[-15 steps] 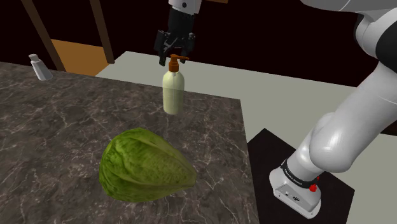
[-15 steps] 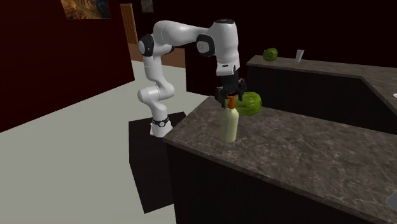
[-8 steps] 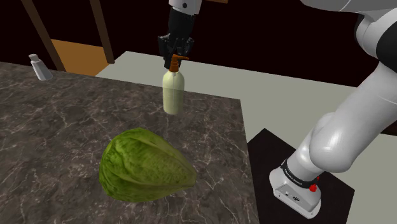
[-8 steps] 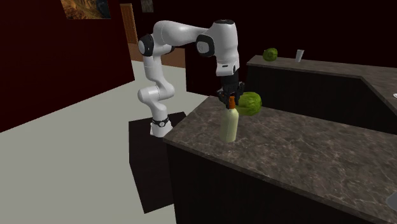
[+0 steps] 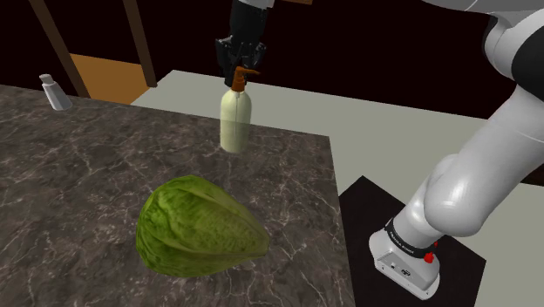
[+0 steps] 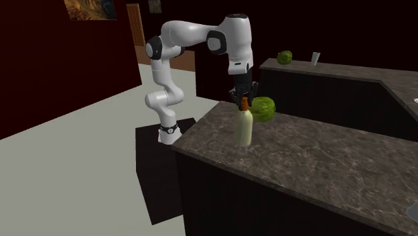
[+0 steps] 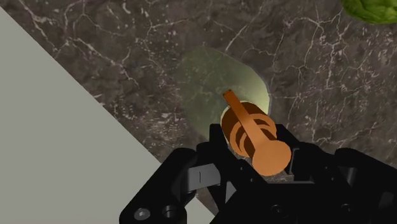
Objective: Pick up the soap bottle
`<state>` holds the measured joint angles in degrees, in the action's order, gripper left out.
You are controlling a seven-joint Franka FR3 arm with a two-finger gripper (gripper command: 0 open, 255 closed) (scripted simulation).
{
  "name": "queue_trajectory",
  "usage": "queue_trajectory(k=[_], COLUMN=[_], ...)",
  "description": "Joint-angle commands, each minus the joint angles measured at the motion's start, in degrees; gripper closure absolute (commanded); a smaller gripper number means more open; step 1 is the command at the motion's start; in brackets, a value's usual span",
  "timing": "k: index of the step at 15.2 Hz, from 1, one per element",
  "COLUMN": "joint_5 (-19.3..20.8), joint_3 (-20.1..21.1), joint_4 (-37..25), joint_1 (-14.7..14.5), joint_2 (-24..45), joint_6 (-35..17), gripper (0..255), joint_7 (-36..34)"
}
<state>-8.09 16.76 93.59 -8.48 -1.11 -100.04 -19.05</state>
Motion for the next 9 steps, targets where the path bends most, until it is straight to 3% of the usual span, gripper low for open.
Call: queue_trajectory(k=[1,9], joint_5=[0.12,0.89], joint_3=[-0.01,0.17], joint_4=[-1.87,-10.81], joint_1=[0.01,-0.17], joint_2=[0.27,2.50], joint_6=[1.58,8.28], gripper=[255,255], joint_7=[-0.22,-1.45])
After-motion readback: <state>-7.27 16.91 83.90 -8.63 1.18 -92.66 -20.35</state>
